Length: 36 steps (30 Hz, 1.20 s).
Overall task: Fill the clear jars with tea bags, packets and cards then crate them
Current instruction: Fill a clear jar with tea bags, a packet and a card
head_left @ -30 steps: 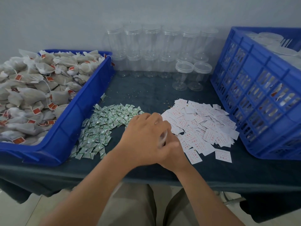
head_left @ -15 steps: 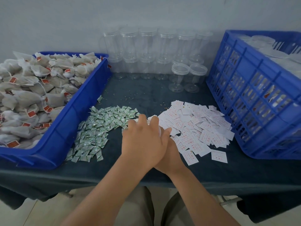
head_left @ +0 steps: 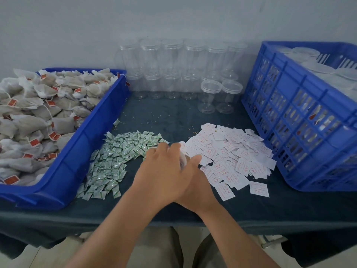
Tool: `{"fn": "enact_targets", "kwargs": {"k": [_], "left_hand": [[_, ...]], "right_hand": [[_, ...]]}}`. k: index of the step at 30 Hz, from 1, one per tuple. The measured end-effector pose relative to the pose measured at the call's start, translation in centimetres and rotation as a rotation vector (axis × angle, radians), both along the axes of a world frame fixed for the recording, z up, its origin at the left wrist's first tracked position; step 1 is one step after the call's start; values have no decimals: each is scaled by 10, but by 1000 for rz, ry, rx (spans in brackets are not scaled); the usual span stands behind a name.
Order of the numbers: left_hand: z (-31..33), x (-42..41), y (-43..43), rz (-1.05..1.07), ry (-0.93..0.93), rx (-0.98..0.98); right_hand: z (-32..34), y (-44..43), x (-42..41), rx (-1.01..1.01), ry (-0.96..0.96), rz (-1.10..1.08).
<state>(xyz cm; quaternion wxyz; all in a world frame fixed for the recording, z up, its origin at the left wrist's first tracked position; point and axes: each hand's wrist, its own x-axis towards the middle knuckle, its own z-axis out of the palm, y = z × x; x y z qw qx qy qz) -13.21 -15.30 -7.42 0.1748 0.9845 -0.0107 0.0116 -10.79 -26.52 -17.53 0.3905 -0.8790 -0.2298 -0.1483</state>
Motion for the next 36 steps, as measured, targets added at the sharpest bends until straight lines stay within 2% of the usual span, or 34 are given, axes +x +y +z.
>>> {"fn": "enact_targets", "kwargs": {"k": [2,4,6,8,10,12,14,16,18,20,22,25,27,29,32,36], "left_hand": [[-7,2,-10,37,-77,210],[-13,5,-11,-47,-185,251],[-13,13,1,-259,-233,149],[-7,22,20,-435,-191,21],[-2,26,31,-497,-155,-40],[-6,19,23,-361,-152,4],[-14,11,6,-110,-148,54],[-23,8,-6,-7,-218,46],[-29,11,-4,-61,-338,-28],[-28,17,4,-161,-366,-98],[-24,23,11,-255,-339,-120],[-16,30,14,-319,-259,-142],[-19,30,11,-281,-226,-128],[-30,24,5,-145,-240,-125],[-41,18,-3,23,-281,-114],[-35,26,4,-44,-286,-164]], "right_hand": [[0,0,-2,-66,-147,-60],[0,-5,0,-11,-120,-50],[0,-13,3,81,33,52],[-3,-15,3,162,219,95],[-4,-12,3,214,283,48],[-5,-6,3,172,245,21],[-4,-3,2,46,124,-24],[-8,-5,1,6,62,-42],[-10,-7,1,55,99,-54],[-11,-8,4,66,133,-63],[-10,-8,6,43,141,-73],[-9,-8,9,64,287,-75],[-6,-8,8,125,311,-87],[-2,-7,2,155,273,-126],[-2,-11,-3,163,335,-156],[0,-10,5,163,275,-85]]}}
